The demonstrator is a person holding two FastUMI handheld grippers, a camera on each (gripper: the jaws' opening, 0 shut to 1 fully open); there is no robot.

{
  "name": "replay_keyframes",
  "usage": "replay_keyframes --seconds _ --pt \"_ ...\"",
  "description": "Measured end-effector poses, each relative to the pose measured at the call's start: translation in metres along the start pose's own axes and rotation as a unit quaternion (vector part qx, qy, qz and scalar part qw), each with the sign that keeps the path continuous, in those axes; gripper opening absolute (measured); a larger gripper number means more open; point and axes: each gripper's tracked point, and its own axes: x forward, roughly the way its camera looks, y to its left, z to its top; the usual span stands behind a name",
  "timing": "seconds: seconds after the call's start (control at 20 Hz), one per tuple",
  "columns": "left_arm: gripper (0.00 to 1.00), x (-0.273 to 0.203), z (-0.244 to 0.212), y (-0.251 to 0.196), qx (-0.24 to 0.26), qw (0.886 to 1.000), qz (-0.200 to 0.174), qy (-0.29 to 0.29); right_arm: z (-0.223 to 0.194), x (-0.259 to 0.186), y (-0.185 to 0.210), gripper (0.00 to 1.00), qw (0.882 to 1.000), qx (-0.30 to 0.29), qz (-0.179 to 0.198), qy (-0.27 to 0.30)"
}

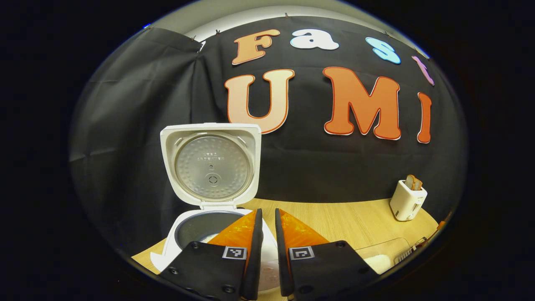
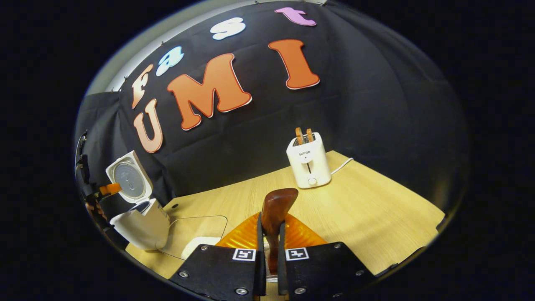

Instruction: Close the left gripper, press the button to open the rice cooker; take a wooden spoon from the chopstick holder with the right hand, scoop a spoonful of rice and pour it into the rice cooker, then put the wooden spoon back into the chopstick holder.

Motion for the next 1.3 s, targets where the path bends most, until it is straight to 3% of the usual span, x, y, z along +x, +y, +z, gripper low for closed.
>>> replay_keyframes --seconds 0.25,0.45,0.55,0.7,0.85,0.9,0.95,1.05,1.2,1.3 --pt "0.23 -0.001 -0.004 0.010 0.004 1.000 0.007 -0.002 0.037 -0.007 0.021 0.11 0.998 -0.034 0.002 -0.052" --pt "0.31 -0.003 -0.003 0.021 0.018 1.000 0.015 -0.013 0.065 -0.017 0.050 0.11 0.994 -0.062 0.019 -0.088" --pt "0.39 -0.005 -0.004 0.021 0.022 0.999 0.011 -0.021 0.076 -0.021 0.062 0.11 0.991 -0.077 0.025 -0.105" --pt "0.67 -0.009 -0.001 0.028 0.034 0.999 0.016 -0.035 0.091 -0.026 0.086 0.11 0.987 -0.084 0.045 -0.126" --pt "0.70 -0.014 0.001 0.033 0.042 0.998 0.021 -0.047 0.099 -0.027 0.116 0.11 0.983 -0.089 0.073 -0.144" --pt "0.77 -0.015 0.003 0.034 0.044 0.997 0.022 -0.051 0.099 -0.026 0.125 0.11 0.982 -0.091 0.080 -0.147" --pt "0.78 -0.018 0.003 0.036 0.047 0.997 0.024 -0.054 0.097 -0.024 0.133 0.16 0.981 -0.092 0.088 -0.147" --pt "0.86 -0.021 0.004 0.043 0.052 0.996 0.031 -0.063 0.088 -0.016 0.149 0.11 0.980 -0.095 0.102 -0.140" --pt "0.99 -0.027 0.007 0.056 0.056 0.994 0.048 -0.074 0.065 -0.001 0.165 0.11 0.980 -0.114 0.108 -0.123" --pt "0.99 -0.030 0.006 0.065 0.054 0.994 0.059 -0.079 0.049 0.009 0.170 0.11 0.979 -0.138 0.100 -0.113"
